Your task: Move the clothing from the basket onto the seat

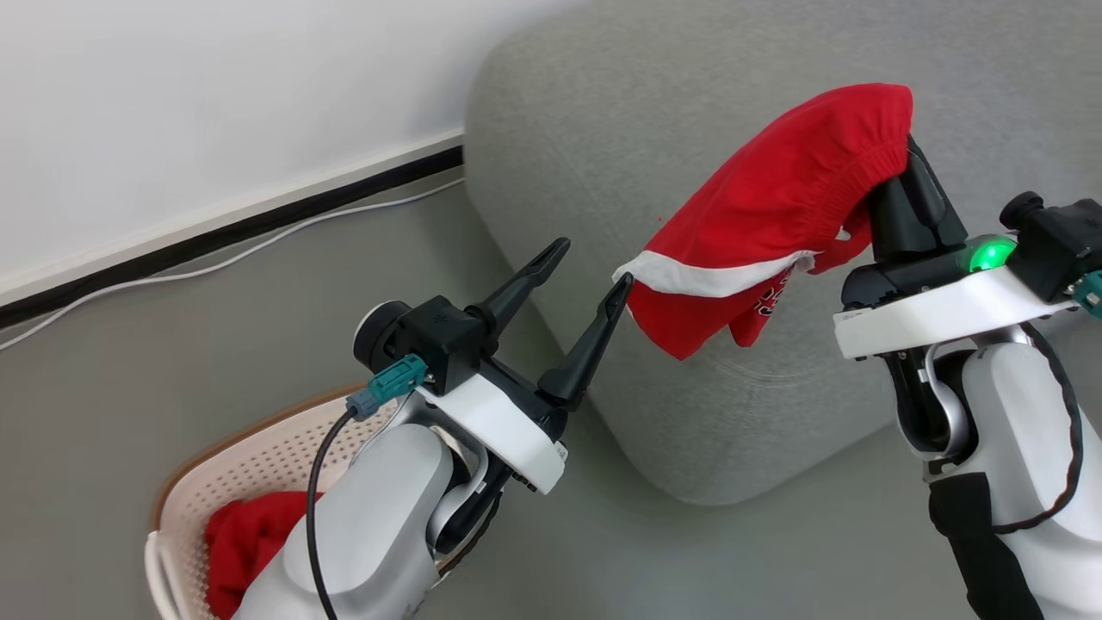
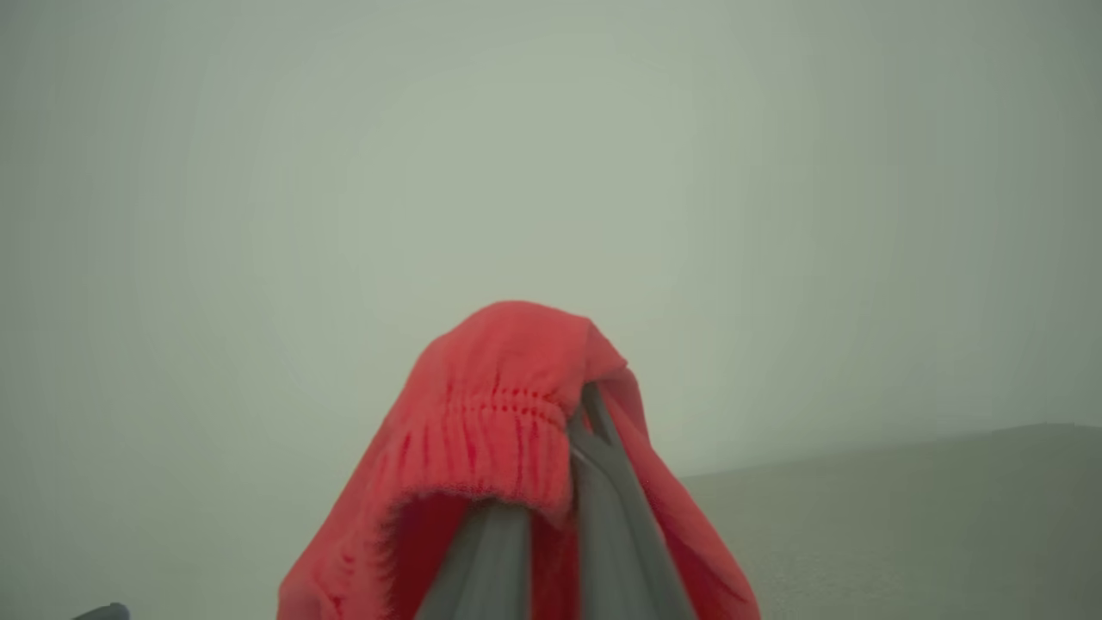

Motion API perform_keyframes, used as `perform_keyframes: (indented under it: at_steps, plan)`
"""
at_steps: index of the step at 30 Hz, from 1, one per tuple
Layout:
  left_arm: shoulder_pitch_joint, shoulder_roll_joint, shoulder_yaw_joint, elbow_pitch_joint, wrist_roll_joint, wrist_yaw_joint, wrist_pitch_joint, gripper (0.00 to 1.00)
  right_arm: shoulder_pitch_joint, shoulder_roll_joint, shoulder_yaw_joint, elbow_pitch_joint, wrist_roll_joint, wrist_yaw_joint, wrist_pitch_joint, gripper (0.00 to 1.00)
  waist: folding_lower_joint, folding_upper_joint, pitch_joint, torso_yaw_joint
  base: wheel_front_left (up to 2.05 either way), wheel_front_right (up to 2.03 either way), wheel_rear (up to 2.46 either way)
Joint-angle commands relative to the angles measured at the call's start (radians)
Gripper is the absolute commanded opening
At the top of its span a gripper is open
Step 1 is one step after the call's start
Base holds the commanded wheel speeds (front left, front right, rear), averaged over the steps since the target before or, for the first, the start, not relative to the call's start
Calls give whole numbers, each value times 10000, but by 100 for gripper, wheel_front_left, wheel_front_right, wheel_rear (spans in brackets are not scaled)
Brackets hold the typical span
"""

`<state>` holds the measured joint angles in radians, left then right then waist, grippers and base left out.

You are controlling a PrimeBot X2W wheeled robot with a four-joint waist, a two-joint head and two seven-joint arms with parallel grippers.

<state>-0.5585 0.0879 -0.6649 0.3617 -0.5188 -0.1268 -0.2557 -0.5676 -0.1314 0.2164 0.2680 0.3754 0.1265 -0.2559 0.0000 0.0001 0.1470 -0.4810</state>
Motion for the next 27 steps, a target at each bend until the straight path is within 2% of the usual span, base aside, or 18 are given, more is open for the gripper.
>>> perform_keyframes:
  at_steps: [1, 10, 18, 27]
  plan:
    - [-119, 140, 319, -323, 146, -38, -60, 100, 49, -51, 31, -352, 91, 42, -59, 0, 0, -1, 80, -438, 0, 0, 0]
    - [-296, 197, -186, -523, 170, -38, -60, 100, -130, -409, -922, -765, -70, 42, -59, 0, 0, -1, 680, -612, 0, 0, 0]
    - [-603, 327, -721, -781, 260, -38, -61, 100, -1054, -894, -2172, -686, -6, 42, -59, 0, 0, -1, 1666, -177, 0, 0, 0]
    - [-1204, 526, -1299, -1061, 203, -38, -61, 100, -2411, -1790, -3395, -379, -300, 42, -59, 0, 0, -1, 2976, 459, 0, 0, 0]
